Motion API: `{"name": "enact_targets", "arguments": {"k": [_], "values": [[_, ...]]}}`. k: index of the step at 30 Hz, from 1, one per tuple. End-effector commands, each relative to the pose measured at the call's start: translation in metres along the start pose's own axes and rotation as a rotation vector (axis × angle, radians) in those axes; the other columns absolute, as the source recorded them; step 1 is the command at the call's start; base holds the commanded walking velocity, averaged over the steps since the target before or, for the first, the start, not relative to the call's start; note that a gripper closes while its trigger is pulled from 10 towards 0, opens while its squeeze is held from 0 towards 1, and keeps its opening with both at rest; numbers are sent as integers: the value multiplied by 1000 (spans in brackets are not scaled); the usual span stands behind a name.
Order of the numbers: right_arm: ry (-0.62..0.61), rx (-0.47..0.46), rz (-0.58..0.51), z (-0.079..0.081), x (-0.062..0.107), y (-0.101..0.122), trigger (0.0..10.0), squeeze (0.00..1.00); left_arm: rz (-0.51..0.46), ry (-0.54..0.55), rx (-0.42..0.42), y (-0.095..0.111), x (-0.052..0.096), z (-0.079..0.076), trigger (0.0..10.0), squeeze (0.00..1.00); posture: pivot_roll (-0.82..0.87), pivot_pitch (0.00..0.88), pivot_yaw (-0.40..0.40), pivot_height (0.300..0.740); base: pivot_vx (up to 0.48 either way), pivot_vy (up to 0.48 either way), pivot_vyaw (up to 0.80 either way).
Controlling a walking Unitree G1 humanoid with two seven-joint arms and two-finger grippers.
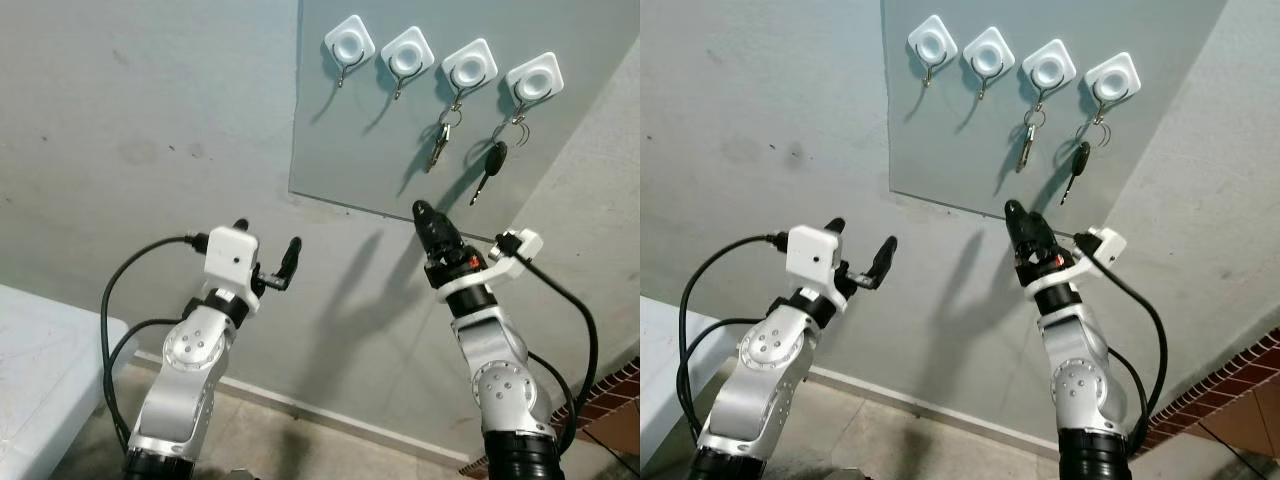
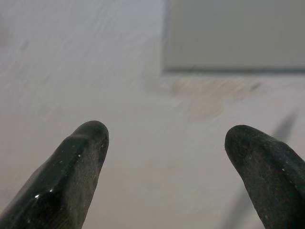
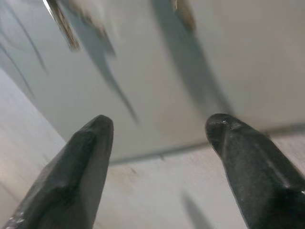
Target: Hang keys on a hook
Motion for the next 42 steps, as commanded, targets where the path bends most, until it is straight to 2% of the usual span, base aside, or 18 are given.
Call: {"name": "enact_targets", "arguments": {"k": [1, 3, 4, 7, 10, 12, 14, 15, 17, 18, 19, 20, 25, 29, 31, 34, 37, 42], "values": [[-109, 32, 84, -25, 19, -19, 10000, 1000, 75, 55, 12, -26, 7, 8, 10000, 0, 56, 10, -61, 702, 0, 0, 0], [-124, 47, 99, -29, 22, -22, 10000, 1000, 99, 71, 6, -34, 10, 11, 10000, 0, 54, 10, -60, 702, 0, 0, 0], [-162, 86, 136, -39, 31, -31, 10000, 1000, 152, 108, 14, -52, 16, 17, 10000, 0, 49, 4, -53, 702, 0, 0, 0], [-209, 129, 186, -52, 42, -42, 10000, 1000, 221, 132, 43, -73, 25, 23, 10000, 0, 49, 4, -53, 702, 0, 0, 0], [-288, 184, 264, -69, 60, -57, 10000, 1000, 306, 139, 72, -97, 36, 26, 10000, 0, 43, 0, -44, 702, 0, 0, 0], [-347, 215, 330, -84, 80, -69, 10000, 1000, 391, 134, 127, -120, 47, 26, 10000, 0, 42, 0, -41, 702, 0, 0, 0], [-365, 219, 345, -87, 85, -72, 10000, 1000, 404, 142, 136, -124, 50, 27, 10000, 0, 42, 0, -38, 702, 0, 0, 0], [-404, 247, 391, -94, 97, -79, 10000, 1000, 460, 153, 147, -136, 56, 28, 10000, 0, 37, 0, -32, 702, 0, 0, 0], [-418, 256, 406, -96, 101, -81, 10000, 1000, 477, 155, 148, -140, 58, 28, 10000, 0, 37, 0, -31, 702, 0, 0, 0], [-451, 279, 446, -102, 111, -87, 10000, 1000, 524, 160, 169, -150, 63, 26, 10000, 0, 36, 0, -28, 702, 0, 0, 0], [-451, 279, 446, -102, 111, -87, 10000, 1000, 524, 160, 169, -150, 63, 26, 10000, 0, 36, 0, -28, 702, 0, 0, 0], [-488, 309, 489, -108, 123, -92, 10000, 1000, 569, 160, 206, -159, 70, 23, 10000, 0, 28, 0, -19, 702, 0, 0, 0], [-528, 360, 563, -114, 140, -101, 10000, 1000, 652, 157, 234, -174, 82, 18, 10000, 0, 20, 0, -10, 702, 0, 0, 0], [-580, 397, 651, -118, 161, -109, 10000, 1000, 745, 178, 254, -186, 96, 16, 10000, 0, 3, 0, 0, 702, 0, 0, 0], [-611, 406, 676, -121, 170, -111, 10000, 1000, 756, 175, 263, -188, 96, 14, 10000, 0, -11, 0, 6, 702, 0, 0, 0], [-621, 395, 681, -121, 174, -112, 10000, 1000, 754, 173, 273, -188, 96, 13, 10000, 0, -15, 0, 8, 702, 0, 0, 0], [-658, 431, 742, -123, 188, -116, 10000, 1000, 793, 185, 284, -193, 103, 12, 10000, 0, -23, 0, 10, 702, 0, 0, 0], [-679, 409, 784, -123, 200, -122, 10000, 1000, 843, 215, 291, -199, 114, 12, 10000, 0, -56, 0, 15, 702, 0, 0, 0]]}}
Point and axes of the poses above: a point about 5 cm out from each wrist's last joint towards the gripper, its own x axis pointing back from the gripper into the wrist, its own y axis along the axis of the wrist's last joint, z = x × y, the point moved 1 cm from there along -x, pointing out of the wrist towards the gripper, and after that the axes turned 2 degrees about x, right-handed, at the moved point
